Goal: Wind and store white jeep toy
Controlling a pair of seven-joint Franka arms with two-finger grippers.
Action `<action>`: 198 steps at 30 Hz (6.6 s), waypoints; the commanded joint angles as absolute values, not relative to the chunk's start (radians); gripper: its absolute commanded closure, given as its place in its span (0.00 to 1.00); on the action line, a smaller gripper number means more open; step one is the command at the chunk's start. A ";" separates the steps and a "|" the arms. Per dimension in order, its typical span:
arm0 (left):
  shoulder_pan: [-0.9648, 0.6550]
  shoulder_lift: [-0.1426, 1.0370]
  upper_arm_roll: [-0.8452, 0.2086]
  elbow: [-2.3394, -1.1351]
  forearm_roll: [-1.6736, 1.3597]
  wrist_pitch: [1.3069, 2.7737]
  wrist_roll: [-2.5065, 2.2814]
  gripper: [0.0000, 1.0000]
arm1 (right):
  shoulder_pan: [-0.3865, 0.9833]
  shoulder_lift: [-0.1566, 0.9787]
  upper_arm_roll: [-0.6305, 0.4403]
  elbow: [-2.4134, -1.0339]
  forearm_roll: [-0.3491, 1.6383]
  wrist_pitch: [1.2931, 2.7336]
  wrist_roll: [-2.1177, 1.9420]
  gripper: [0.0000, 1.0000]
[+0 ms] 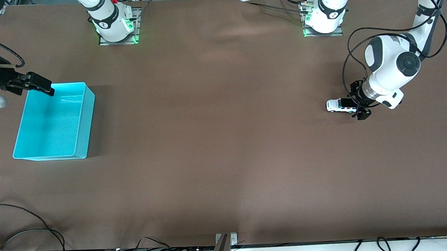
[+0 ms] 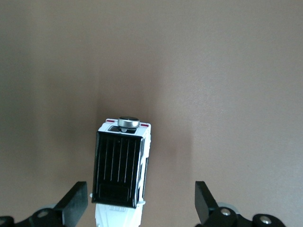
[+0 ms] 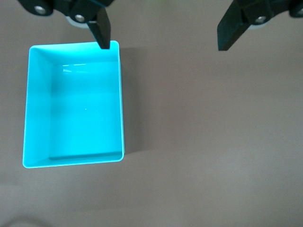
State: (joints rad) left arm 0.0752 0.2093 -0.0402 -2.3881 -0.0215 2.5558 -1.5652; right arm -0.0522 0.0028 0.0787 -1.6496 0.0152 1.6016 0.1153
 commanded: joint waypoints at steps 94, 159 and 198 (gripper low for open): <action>0.273 0.310 -0.244 -2.441 0.391 2.684 -1.876 0.68 | -0.054 0.003 0.081 -1.637 0.014 1.598 0.104 0.00; 0.626 0.264 -0.339 -2.177 0.556 2.452 -1.448 0.00 | -0.054 0.003 0.081 -1.637 0.014 1.598 0.104 0.00; 0.614 0.184 -0.420 -1.592 0.143 1.772 -0.285 0.00 | -0.052 -0.002 0.084 -1.632 0.015 1.591 0.115 0.00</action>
State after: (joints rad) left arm 0.6147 0.1764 -0.4003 -1.6562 0.1957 1.8429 -0.3362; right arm -0.0513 0.0030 0.0798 -1.6466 0.0153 1.6016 0.1153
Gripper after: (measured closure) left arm 0.000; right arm 0.000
